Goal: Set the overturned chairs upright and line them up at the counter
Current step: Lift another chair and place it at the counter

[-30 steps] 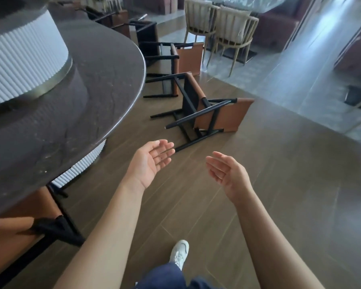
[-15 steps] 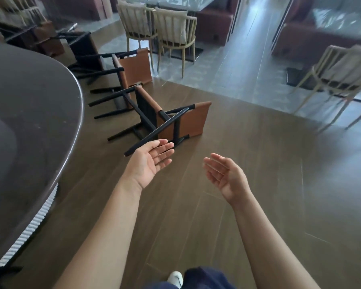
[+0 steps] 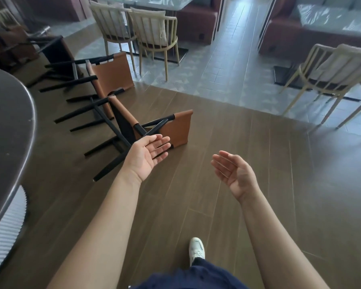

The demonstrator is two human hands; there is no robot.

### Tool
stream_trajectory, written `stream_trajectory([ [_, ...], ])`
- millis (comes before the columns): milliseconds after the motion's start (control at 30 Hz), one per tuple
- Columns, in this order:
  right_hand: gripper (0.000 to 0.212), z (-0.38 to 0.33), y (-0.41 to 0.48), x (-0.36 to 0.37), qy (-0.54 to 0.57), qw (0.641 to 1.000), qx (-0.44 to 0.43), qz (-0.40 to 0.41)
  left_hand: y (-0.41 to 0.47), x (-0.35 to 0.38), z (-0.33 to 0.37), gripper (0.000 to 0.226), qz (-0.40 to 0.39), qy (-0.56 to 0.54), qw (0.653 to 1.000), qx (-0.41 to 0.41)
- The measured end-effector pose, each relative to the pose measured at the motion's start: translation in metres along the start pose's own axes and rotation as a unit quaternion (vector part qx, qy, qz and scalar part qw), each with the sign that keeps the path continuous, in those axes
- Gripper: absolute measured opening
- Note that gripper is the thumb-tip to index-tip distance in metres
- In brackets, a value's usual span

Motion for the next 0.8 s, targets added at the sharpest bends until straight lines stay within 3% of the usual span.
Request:
stream_trajectory([
  [333,0.023,-0.098,0.104,-0.019,0.026,0.999,0.003,0.024,0.104,0.087,0.031,0.018,0.009,-0.016,1.000,0.010],
  [800,0.022,-0.148,0.259,0.033,0.026,0.999,0.013,0.044,0.282,0.131,0.080,0.018,-0.013,0.022,1.000,-0.004],
])
Point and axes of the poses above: each hand's wrist, its own y-axis towards the middle knuckle, its own x-axis out of the palm, z = x × y, the point moved 7 cm from there along y, towards the middle knuckle, and after that the axes turned 12 degrees about y, right-handed, at the moved point
